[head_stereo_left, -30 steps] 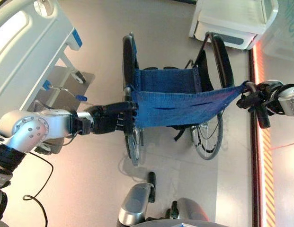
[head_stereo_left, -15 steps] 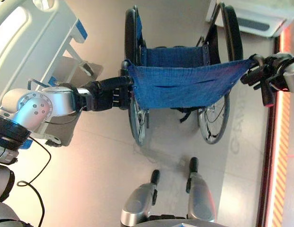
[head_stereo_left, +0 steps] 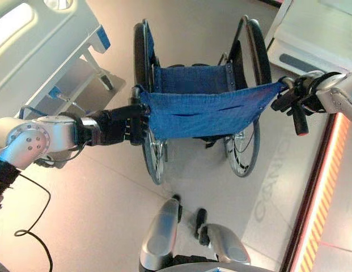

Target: Push the wheelchair next to the bed

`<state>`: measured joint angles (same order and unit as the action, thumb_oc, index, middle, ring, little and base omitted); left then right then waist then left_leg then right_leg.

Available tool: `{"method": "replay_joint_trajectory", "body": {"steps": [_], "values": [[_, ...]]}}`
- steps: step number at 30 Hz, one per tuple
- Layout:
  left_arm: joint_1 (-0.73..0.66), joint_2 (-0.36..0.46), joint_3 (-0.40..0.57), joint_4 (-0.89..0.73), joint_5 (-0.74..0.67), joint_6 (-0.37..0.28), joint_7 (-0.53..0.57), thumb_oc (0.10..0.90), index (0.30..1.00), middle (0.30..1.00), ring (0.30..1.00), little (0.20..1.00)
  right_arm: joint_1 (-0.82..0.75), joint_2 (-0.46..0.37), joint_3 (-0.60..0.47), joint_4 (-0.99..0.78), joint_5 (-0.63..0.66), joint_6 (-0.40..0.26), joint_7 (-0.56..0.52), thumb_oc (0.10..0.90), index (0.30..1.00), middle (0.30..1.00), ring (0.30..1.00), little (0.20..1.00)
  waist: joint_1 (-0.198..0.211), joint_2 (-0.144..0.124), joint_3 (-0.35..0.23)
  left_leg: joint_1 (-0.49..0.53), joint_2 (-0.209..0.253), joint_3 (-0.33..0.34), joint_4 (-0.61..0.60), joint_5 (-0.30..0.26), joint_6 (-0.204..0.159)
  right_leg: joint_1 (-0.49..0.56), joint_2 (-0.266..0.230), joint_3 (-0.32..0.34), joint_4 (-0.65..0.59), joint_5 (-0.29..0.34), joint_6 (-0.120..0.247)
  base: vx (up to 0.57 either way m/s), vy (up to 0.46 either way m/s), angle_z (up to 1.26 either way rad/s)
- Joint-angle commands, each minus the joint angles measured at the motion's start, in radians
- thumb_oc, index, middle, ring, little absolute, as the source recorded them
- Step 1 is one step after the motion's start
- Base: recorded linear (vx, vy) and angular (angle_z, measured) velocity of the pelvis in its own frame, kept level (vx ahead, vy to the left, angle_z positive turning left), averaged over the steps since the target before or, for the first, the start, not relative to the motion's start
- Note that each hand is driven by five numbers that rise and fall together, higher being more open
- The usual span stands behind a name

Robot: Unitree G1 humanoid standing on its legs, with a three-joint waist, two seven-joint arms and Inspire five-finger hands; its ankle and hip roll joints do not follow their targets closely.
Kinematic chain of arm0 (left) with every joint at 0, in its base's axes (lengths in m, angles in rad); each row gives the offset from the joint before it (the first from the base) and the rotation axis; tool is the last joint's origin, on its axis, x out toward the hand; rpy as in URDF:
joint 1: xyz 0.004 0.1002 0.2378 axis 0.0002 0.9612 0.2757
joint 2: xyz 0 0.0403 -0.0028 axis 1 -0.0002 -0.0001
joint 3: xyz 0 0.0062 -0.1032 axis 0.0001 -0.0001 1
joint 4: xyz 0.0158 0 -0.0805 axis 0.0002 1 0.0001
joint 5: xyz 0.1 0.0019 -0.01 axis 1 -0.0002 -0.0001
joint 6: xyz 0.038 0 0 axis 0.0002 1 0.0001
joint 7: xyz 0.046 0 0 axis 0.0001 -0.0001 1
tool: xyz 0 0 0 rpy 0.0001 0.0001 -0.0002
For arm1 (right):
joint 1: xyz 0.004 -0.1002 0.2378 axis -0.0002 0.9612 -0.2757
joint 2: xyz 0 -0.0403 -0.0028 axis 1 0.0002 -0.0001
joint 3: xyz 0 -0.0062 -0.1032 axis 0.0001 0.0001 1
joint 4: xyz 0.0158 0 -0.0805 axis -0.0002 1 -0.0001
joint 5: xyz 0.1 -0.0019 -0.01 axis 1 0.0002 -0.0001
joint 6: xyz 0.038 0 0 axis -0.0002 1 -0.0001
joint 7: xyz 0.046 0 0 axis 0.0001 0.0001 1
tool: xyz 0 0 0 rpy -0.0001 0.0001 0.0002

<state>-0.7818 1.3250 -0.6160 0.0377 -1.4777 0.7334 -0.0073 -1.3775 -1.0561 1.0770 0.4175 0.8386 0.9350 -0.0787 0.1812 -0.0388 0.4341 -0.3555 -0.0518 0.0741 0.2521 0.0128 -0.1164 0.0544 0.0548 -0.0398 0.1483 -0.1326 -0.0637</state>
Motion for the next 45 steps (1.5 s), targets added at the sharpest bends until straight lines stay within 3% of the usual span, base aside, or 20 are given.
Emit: {"method": "replay_joint_trajectory", "body": {"steps": [1,4,9,10,11,15,16,18,20,21,24,26,30,34,36,37,39,41,43,45], "values": [[0.039,-0.030,0.276,0.001,0.024,-0.193,0.015,0.400,0.300,0.300,0.300,0.300,-0.073,-0.040,-0.095,-0.096,-0.052,-0.150,0.013,0.400,0.300,0.300,0.300,0.300,0.008,0.026,-0.143,-0.005,0.018,0.067,-0.173,0.268,0.029,0.098,0.066,-0.028,-0.106,0.089,0.082,0.78,0.078,-0.32],[0.144,-0.041,0.367,-0.019,0.061,-0.191,-0.008,0.400,0.300,0.300,0.300,0.300,0.004,-0.039,-0.150,-0.083,-0.127,-0.172,0.064,0.400,0.300,0.300,0.300,0.300,0.043,0.032,-0.155,-0.001,0.004,0.054,-0.275,0.279,0.027,0.162,0.074,-0.013,-0.098,0.040,0.086,0.57,0.099,-0.45],[0.051,-0.068,0.329,0.053,0.083,-0.161,-0.008,0.400,0.300,0.300,0.300,0.300,0.006,0.030,-0.159,0.002,-0.175,-0.201,0.104,0.400,0.300,0.300,0.300,0.300,0.047,0.027,-0.203,0.020,0.025,0.126,-0.136,0.166,0.086,0.170,0.077,-0.044,0.028,-0.087,0.081,0.50,0.115,-0.29],[0.015,-0.073,0.305,0.075,0.098,-0.133,-0.013,0.400,0.300,0.300,0.300,0.300,0.022,0.037,-0.173,0.005,-0.175,-0.198,0.106,0.400,0.300,0.300,0.300,0.300,0.055,0.002,-0.219,0.020,-0.003,0.126,-0.099,0.118,0.117,0.176,0.066,-0.050,0.085,-0.082,0.103,0.49,0.070,0.36],[0.005,-0.072,0.299,0.083,0.115,-0.121,-0.022,0.400,0.300,0.300,0.300,0.300,0.027,0.037,-0.176,0.004,-0.172,-0.196,0.106,0.400,0.300,0.300,0.300,0.300,0.058,-0.009,-0.226,0.027,-0.013,0.130,-0.092,0.102,0.133,0.173,0.063,-0.053,0.124,-0.053,0.120,0.55,0.097,0.02],[-0.002,-0.046,0.328,0.082,0.145,-0.094,-0.027,0.400,0.300,0.300,0.300,0.300,0.058,0.036,-0.206,-0.091,-0.114,-0.149,0.044,0.400,0.300,0.300,0.300,0.300,0.065,-0.029,-0.261,0.105,-0.030,0.140,-0.111,0.066,0.167,0.051,0.072,-0.059,0.438,0.247,0.259,0.41,0.095,0.11],[-0.002,-0.044,0.333,0.079,0.140,-0.094,-0.023,0.400,0.300,0.300,0.300,0.300,0.056,0.038,-0.208,-0.098,-0.106,-0.143,0.038,0.400,0.300,0.300,0.300,0.300,0.064,-0.026,-0.264,0.112,-0.028,0.138,-0.112,0.063,0.166,0.036,0.069,-0.061,0.446,0.253,0.261,0.39,0.091,0.34],[-0.010,-0.033,0.335,0.088,0.134,-0.096,-0.042,0.400,0.300,0.300,0.300,0.300,0.034,0.052,-0.216,-0.115,-0.110,-0.111,0.026,0.400,0.300,0.300,0.300,0.300,0.055,-0.015,-0.266,0.119,-0.034,0.128,-0.096,0.047,0.162,-0.003,0.022,-0.090,0.398,0.190,0.241,0.33,0.052,-0.02],[-0.037,-0.002,0.298,0.068,0.091,-0.124,-0.025,0.400,0.300,0.300,0.300,0.300,-0.037,0.039,-0.179,-0.094,-0.137,-0.130,0.046,0.400,0.300,0.300,0.300,0.300,0.040,-0.011,-0.253,0.094,-0.050,0.083,-0.027,0.044,0.128,0.000,-0.027,-0.117,0.117,0.023,0.154,0.31,-0.079,-0.15],[-0.043,0.000,0.291,0.066,0.082,-0.134,-0.018,0.400,0.300,0.300,0.300,0.300,-0.054,0.036,-0.168,-0.087,-0.147,-0.148,0.055,0.400,0.300,0.300,0.300,0.300,0.038,-0.010,-0.246,0.085,-0.049,0.077,-0.010,0.050,0.121,0.003,-0.034,-0.118,0.075,0.012,0.143,0.20,-0.133,0.09],[-0.093,-0.018,0.244,0.073,0.058,-0.203,0.001,0.400,0.300,0.300,0.300,0.300,-0.144,0.017,-0.101,-0.055,-0.196,-0.240,0.096,0.400,0.300,0.300,0.300,0.300,0.007,-0.003,-0.192,0.062,-0.056,0.013,0.083,0.061,0.094,-0.037,-0.108,-0.085,-0.089,0.104,0.145,0.14,-0.145,0.25],[-0.158,-0.027,0.189,0.075,0.048,-0.226,0.016,0.400,0.300,0.300,0.300,0.300,-0.191,0.008,-0.059,-0.034,-0.194,-0.269,0.101,0.400,0.300,0.300,0.300,0.300,-0.031,0.001,-0.171,0.127,-0.055,-0.035,0.066,-0.033,0.100,-0.115,-0.204,-0.042,-0.129,0.224,0.218,0.24,-0.234,0.43],[-0.305,-0.038,0.080,0.108,-0.005,-0.211,0.075,0.400,0.300,0.300,0.300,0.300,-0.222,0.016,-0.060,-0.054,-0.178,-0.252,0.101,0.400,0.300,0.300,0.300,0.300,-0.074,-0.008,-0.139,0.247,0.001,-0.094,0.047,-0.147,0.102,-0.221,-0.296,0.019,-0.117,0.333,0.271,0.48,-0.422,0.56],[-0.314,-0.042,0.083,0.127,-0.050,-0.180,0.091,0.400,0.300,0.300,0.300,0.300,-0.261,0.016,-0.039,-0.084,-0.161,-0.229,0.126,0.400,0.300,0.300,0.300,0.300,-0.073,-0.045,-0.164,0.272,0.075,-0.113,0.097,-0.135,0.079,-0.202,-0.263,-0.015,-0.100,0.290,0.274,0.49,-0.420,0.64],[-0.260,-0.028,0.117,0.111,-0.044,-0.188,0.060,0.400,0.300,0.300,0.300,0.300,-0.280,0.019,-0.019,-0.094,-0.131,-0.222,0.131,0.400,0.300,0.300,0.300,0.300,-0.066,-0.071,-0.184,0.276,0.125,-0.124,0.145,-0.086,0.065,-0.190,-0.229,-0.035,-0.076,0.255,0.246,0.44,-0.445,0.81],[-0.202,-0.015,0.152,0.085,-0.025,-0.206,0.035,0.400,0.300,0.300,0.300,0.300,-0.296,0.021,0.008,-0.111,-0.104,-0.215,0.112,0.400,0.300,0.300,0.300,0.300,-0.057,-0.096,-0.190,0.251,0.161,-0.128,0.242,-0.016,0.056,-0.180,-0.198,-0.061,-0.060,0.230,0.207,0.39,-0.512,0.78],[-0.139,-0.013,0.204,0.058,-0.010,-0.209,0.027,0.400,0.300,0.300,0.300,0.300,-0.312,0.032,0.039,-0.124,-0.080,-0.205,0.087,0.400,0.300,0.300,0.300,0.300,-0.051,-0.108,-0.193,0.206,0.169,-0.136,0.354,0.013,0.057,-0.164,-0.177,-0.082,-0.066,0.223,0.179,0.30,-0.423,0.28],[-0.046,-0.019,0.263,0.039,0.023,-0.227,0.012,0.400,0.300,0.300,0.300,0.300,-0.338,0.046,0.086,-0.124,-0.051,-0.215,0.064,0.400,0.300,0.300,0.300,0.300,-0.035,-0.136,-0.182,0.136,0.130,-0.128,0.607,0.054,0.067,-0.136,-0.147,-0.105,-0.061,0.209,0.125,0.33,-0.377,-0.20],[0.014,-0.033,0.310,0.025,0.040,-0.231,0.015,0.400,0.300,0.300,0.300,0.300,-0.347,0.059,0.091,-0.139,-0.023,-0.199,0.037,0.400,0.300,0.300,0.300,0.300,-0.023,-0.132,-0.174,0.079,0.089,-0.133,0.659,0.053,0.078,-0.107,-0.119,-0.105,-0.057,0.197,0.107,0.33,-0.223,-0.29],[0.053,-0.047,0.342,0.021,0.051,-0.235,0.027,0.400,0.300,0.300,0.300,0.300,-0.320,0.080,0.061,-0.153,-0.053,-0.180,0.040,0.400,0.300,0.300,0.300,0.300,-0.004,-0.121,-0.165,0.060,0.033,-0.124,0.598,0.038,0.091,-0.064,-0.090,-0.096,-0.060,0.178,0.105,0.43,-0.121,0.50]]}}
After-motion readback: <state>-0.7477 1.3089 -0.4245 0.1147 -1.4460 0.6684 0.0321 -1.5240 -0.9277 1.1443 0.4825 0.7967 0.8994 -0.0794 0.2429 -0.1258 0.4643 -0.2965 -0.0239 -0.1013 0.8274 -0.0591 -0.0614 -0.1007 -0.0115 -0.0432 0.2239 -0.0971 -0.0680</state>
